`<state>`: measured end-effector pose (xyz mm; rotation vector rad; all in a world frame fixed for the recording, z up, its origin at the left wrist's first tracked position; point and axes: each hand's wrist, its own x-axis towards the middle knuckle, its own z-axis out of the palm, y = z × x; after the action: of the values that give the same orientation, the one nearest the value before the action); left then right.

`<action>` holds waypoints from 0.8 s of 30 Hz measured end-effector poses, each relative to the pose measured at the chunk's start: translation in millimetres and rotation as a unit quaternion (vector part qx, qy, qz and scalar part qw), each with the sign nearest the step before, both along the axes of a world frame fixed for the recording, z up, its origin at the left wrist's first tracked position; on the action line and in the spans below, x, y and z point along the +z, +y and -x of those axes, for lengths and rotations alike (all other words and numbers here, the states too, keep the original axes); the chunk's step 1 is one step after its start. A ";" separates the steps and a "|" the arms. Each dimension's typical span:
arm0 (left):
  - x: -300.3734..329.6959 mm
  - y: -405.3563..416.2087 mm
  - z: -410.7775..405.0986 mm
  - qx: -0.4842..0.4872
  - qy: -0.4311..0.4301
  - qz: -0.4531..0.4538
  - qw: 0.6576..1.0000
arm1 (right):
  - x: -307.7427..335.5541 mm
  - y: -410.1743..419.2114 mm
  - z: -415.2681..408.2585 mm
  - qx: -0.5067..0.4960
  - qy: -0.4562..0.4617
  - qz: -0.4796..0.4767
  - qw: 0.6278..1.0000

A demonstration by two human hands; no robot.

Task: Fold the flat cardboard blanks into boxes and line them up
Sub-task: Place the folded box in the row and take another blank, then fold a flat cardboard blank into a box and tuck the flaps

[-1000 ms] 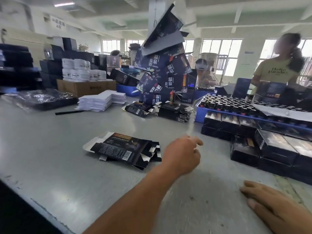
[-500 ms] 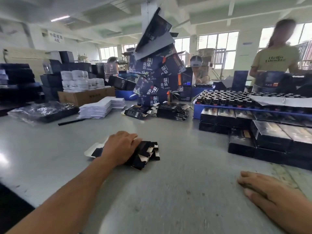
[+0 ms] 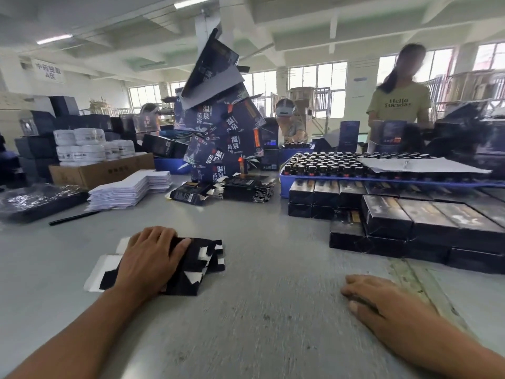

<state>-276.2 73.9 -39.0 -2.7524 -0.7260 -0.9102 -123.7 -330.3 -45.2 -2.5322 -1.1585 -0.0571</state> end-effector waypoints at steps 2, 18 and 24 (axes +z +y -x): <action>4.7 -4.0 2.0 -0.022 -0.025 -0.011 0.999 | 0.2 -0.5 0.5 0.006 0.004 -0.007 1.000; 55.0 -191.6 -84.4 -0.276 -0.049 -0.062 0.958 | 16.3 -6.0 12.2 -0.021 0.281 -0.298 0.912; 46.6 -216.8 -108.9 -0.298 -0.005 0.009 0.955 | 16.9 -5.5 6.8 -0.053 0.342 -0.368 0.863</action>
<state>-167.3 -143.0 7.5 -3.0296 0.1244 -1.0064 -130.4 -335.8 -28.3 -1.6907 -0.5475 0.2963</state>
